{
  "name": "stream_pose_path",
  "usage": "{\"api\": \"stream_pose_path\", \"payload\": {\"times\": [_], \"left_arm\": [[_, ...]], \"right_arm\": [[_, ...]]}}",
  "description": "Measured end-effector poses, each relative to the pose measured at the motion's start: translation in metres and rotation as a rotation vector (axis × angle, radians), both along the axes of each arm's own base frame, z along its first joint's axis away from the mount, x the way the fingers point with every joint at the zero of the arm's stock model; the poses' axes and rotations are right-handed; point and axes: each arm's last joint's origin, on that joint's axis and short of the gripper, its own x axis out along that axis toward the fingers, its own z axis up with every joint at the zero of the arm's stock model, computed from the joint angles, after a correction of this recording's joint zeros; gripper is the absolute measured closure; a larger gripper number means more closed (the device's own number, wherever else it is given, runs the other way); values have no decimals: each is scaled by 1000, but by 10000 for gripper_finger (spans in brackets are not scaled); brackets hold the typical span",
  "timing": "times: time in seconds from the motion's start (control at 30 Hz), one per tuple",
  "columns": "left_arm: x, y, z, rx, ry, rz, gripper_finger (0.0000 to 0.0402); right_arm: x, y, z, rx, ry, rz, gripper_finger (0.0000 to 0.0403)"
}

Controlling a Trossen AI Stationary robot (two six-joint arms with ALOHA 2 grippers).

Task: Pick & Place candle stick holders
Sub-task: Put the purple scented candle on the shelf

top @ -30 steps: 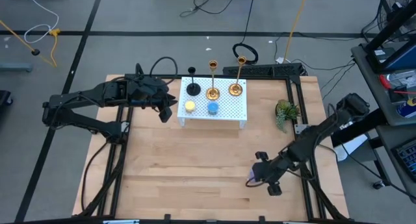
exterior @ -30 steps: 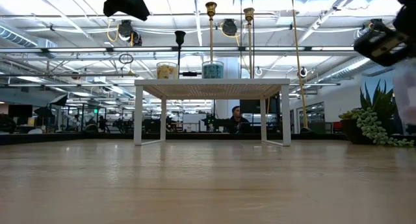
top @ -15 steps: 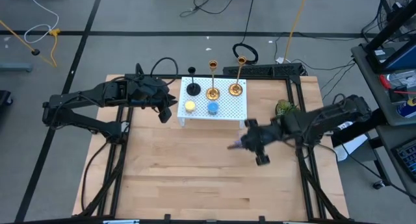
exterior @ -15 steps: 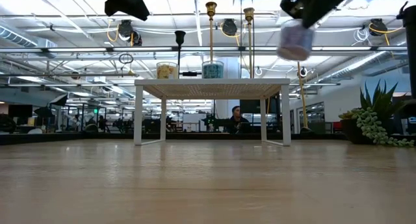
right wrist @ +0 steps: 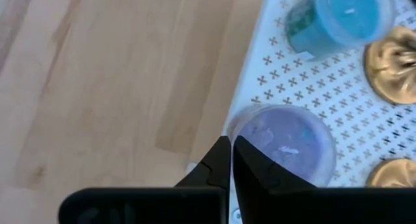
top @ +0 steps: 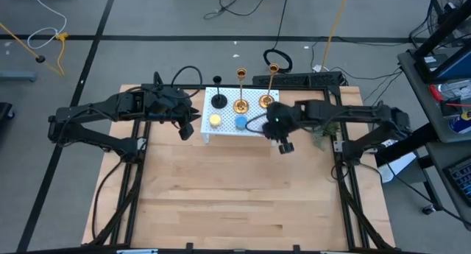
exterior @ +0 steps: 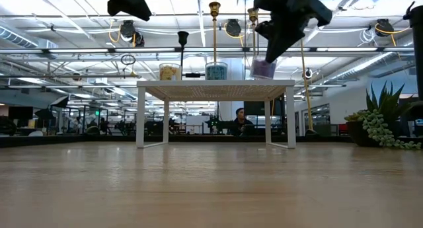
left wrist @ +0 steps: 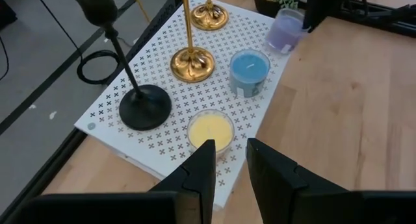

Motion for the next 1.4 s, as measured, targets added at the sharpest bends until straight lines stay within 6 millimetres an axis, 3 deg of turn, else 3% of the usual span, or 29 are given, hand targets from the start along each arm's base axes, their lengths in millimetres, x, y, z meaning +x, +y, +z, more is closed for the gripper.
{"api": "stream_pose_path", "payload": {"times": [0.2, 0.6, 1.0, 1.4], "left_arm": [[0, 0, 0, 9, 2, -8, 307], [0, 0, 0, 20, 7, -18, 307], [0, 0, 0, 21, 7, -20, 307], [0, 0, 0, 21, 7, -20, 307]], "right_arm": [[0, -15, -1, 0, -2, -2, 401], [0, -18, -2, -20, -3, 16, 399], [-3, -19, 3, -9, -30, -20, 345], [0, -20, 5, -45, -70, 12, 321]]}}
